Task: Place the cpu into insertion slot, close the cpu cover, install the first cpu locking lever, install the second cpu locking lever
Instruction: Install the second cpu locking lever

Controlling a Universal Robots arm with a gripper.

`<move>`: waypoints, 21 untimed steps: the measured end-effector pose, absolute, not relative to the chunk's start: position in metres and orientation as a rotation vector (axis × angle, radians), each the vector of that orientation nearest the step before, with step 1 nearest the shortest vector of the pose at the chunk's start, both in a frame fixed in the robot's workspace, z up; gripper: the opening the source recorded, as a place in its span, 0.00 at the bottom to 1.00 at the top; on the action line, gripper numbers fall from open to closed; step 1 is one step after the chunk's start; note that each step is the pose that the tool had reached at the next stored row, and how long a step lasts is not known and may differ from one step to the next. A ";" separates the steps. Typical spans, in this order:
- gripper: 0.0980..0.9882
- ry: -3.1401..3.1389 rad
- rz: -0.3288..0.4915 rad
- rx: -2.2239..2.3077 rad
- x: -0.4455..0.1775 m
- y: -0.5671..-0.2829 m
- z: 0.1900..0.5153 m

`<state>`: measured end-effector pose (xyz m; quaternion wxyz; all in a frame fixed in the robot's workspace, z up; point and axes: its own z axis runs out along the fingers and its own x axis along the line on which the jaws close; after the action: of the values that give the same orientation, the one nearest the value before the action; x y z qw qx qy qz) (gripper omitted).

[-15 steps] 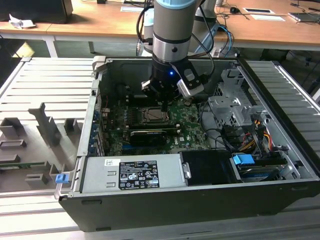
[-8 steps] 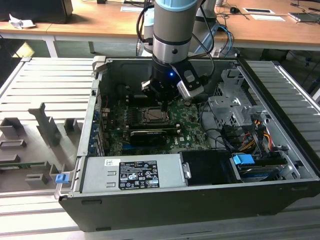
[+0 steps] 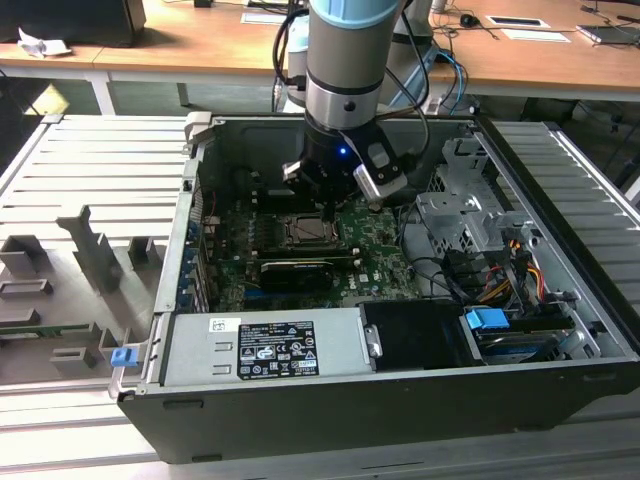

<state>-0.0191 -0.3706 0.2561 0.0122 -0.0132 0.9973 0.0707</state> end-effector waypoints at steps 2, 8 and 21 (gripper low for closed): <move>0.01 3.112 0.222 -0.041 -0.019 -0.372 0.255; 0.01 3.115 0.262 -0.040 -0.019 -0.374 0.252; 0.01 3.119 0.277 -0.076 -0.023 -0.390 0.242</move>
<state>-0.0227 -0.3898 0.2419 0.0047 -0.0243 0.9958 0.0883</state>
